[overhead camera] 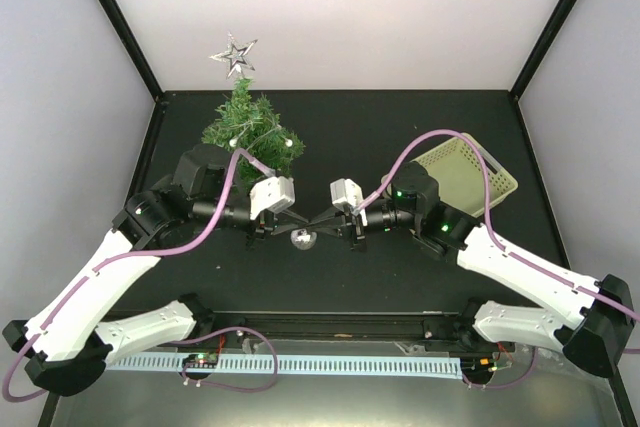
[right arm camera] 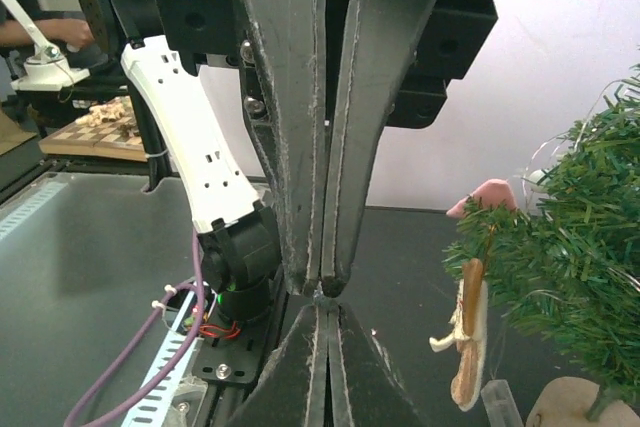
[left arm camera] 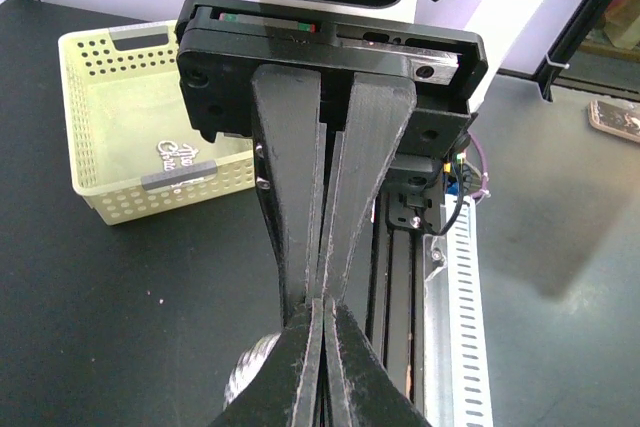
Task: Decorate the small christmas tree
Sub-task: Hang the decoration item on the Christmas tree.
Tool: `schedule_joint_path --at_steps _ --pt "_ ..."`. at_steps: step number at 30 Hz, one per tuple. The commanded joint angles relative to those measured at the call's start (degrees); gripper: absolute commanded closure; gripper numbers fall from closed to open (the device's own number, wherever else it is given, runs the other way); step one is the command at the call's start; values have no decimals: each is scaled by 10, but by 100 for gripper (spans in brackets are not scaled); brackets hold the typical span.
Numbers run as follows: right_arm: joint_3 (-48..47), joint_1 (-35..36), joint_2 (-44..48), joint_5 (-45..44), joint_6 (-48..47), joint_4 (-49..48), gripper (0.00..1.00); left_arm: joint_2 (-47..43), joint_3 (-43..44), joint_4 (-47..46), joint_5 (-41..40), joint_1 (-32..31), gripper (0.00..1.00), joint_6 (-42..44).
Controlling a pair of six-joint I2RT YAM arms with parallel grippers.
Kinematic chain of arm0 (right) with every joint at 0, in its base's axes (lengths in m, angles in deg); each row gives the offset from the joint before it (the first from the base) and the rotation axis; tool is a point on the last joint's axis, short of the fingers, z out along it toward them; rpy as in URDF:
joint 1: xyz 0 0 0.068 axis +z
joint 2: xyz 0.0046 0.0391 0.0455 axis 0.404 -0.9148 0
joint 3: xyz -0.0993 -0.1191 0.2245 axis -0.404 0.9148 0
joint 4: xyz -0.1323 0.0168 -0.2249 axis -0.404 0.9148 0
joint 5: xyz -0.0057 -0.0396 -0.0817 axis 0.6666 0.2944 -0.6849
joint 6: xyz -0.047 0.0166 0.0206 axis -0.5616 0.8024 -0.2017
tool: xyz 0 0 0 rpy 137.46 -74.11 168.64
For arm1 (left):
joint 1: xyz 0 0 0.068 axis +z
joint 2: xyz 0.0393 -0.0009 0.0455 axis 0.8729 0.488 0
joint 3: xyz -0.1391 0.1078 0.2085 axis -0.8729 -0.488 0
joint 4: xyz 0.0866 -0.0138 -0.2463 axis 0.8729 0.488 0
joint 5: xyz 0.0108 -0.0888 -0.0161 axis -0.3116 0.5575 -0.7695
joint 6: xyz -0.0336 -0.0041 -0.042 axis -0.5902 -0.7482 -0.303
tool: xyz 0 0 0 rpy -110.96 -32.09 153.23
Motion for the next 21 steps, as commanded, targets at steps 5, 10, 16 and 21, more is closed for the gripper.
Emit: schedule_joint_path --at_steps 5,10,16,21 --pt "-5 3 15 -81 -24 26 99 -3 2 17 -17 -3 98 16" --pt "-10 3 -4 -126 -32 22 99 2 12 21 -99 -3 99 6" --pt "-27 0 -38 -164 -37 -6 99 19 36 23 -183 -3 98 -11" --pt "-31 -18 -69 -179 -18 -47 99 45 60 33 -237 -3 98 -30"
